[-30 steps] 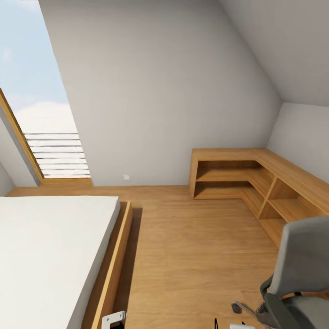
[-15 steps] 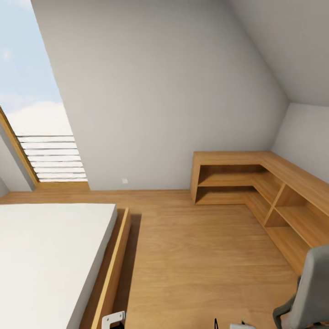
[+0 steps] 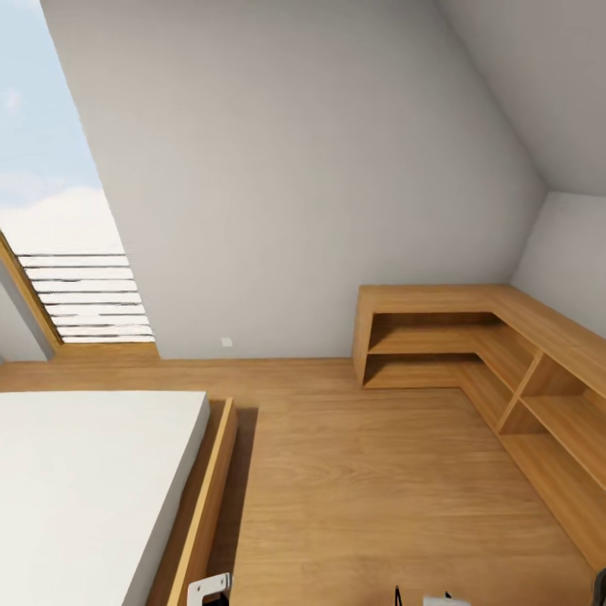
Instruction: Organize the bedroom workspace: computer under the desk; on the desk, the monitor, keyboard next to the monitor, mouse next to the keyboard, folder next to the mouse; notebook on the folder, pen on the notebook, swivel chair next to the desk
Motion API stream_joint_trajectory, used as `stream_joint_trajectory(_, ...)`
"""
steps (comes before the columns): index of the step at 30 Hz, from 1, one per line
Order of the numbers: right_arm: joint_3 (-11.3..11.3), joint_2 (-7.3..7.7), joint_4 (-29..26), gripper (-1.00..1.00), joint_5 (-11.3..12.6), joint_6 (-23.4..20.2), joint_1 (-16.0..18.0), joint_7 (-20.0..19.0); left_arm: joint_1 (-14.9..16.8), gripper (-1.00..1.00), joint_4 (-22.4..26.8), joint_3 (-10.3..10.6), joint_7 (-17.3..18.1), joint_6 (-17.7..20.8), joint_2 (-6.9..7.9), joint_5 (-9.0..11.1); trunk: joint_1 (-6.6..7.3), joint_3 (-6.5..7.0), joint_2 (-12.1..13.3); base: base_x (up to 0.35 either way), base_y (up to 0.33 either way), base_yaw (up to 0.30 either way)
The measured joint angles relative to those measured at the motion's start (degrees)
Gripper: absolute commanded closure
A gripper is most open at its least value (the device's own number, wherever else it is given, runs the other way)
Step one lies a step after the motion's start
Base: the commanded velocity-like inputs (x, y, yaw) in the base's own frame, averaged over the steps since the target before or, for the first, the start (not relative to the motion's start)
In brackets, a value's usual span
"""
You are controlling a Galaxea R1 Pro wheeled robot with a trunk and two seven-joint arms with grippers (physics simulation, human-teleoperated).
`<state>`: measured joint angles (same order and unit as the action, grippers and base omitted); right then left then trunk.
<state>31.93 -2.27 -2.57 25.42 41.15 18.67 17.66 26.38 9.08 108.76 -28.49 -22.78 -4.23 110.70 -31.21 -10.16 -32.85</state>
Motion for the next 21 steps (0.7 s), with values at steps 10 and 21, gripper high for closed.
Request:
stream_joint_trajectory(10, 0.00, 0.07, 0.00, -1.00, 0.00, -0.02, -0.02, 0.00, 0.00, -1.00, -0.06, -0.06, 0.10, 0.17, 0.16, 0.01, 0.00, 0.00, 0.00, 0.325, 0.000, 0.000)
stream_joint_trajectory(21, 0.00, 0.09, 0.00, -1.00, 0.00, -0.02, -0.02, 0.00, 0.00, -1.00, -0.18, -0.09, 6.88, 0.40, 0.53, 0.27, 0.00, 0.00, 0.00, 0.325, 0.000, 0.000)
